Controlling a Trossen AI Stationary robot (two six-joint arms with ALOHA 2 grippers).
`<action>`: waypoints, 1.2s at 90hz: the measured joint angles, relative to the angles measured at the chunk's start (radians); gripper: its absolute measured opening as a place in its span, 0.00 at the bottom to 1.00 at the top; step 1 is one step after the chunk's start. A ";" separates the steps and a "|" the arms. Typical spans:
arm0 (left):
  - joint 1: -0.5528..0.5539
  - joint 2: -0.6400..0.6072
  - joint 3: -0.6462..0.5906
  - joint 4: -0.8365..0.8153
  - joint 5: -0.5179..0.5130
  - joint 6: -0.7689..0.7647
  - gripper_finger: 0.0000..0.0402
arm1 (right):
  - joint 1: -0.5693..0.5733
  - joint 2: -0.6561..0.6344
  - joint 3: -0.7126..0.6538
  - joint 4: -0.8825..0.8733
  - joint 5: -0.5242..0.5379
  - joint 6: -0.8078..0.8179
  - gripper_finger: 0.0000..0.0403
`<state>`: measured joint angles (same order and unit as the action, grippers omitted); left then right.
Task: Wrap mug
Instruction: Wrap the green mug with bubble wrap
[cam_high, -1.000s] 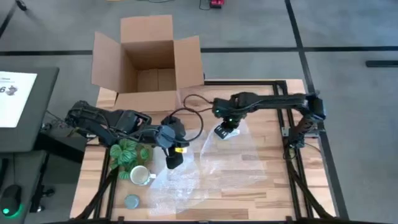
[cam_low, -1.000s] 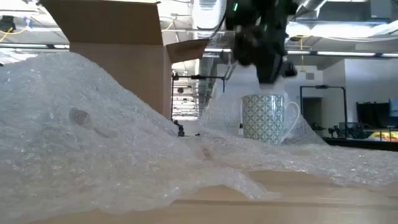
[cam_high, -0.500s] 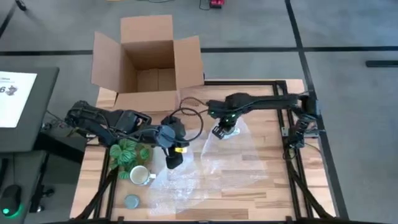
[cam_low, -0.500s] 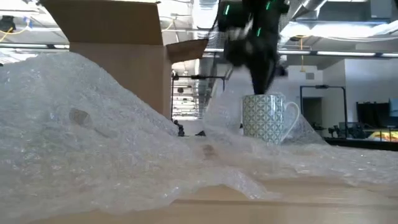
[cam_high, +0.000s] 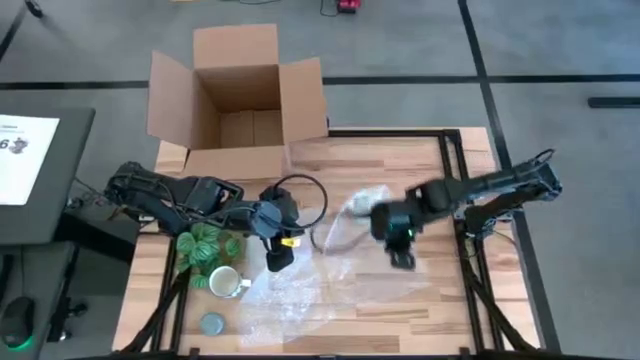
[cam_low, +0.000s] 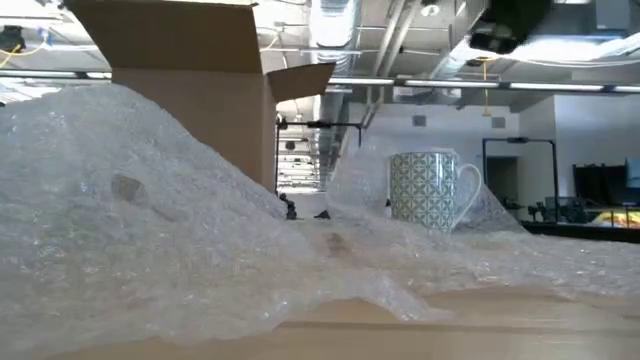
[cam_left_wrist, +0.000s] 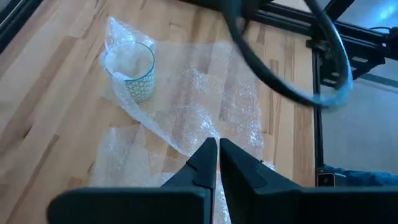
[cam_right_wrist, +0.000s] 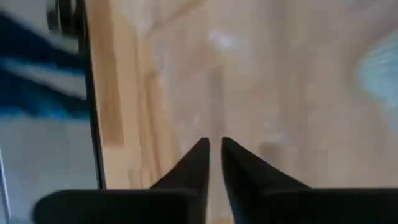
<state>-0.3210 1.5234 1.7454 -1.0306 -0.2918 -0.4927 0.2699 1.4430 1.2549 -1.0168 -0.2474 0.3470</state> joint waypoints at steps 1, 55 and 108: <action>0.000 0.000 0.000 0.000 0.001 0.000 0.00 | 0.011 0.002 -0.013 0.017 -0.004 0.000 0.17; 0.007 0.000 0.000 -0.001 0.058 -0.043 0.00 | 0.253 0.425 -0.250 0.539 0.224 0.058 0.41; 0.015 0.000 0.000 0.012 0.052 0.015 0.00 | 0.007 -0.074 -0.210 0.306 0.196 0.247 0.00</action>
<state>-0.3058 1.5234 1.7454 -1.0183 -0.2398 -0.4778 0.2765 1.3694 1.0444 -0.7104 -0.0513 0.5935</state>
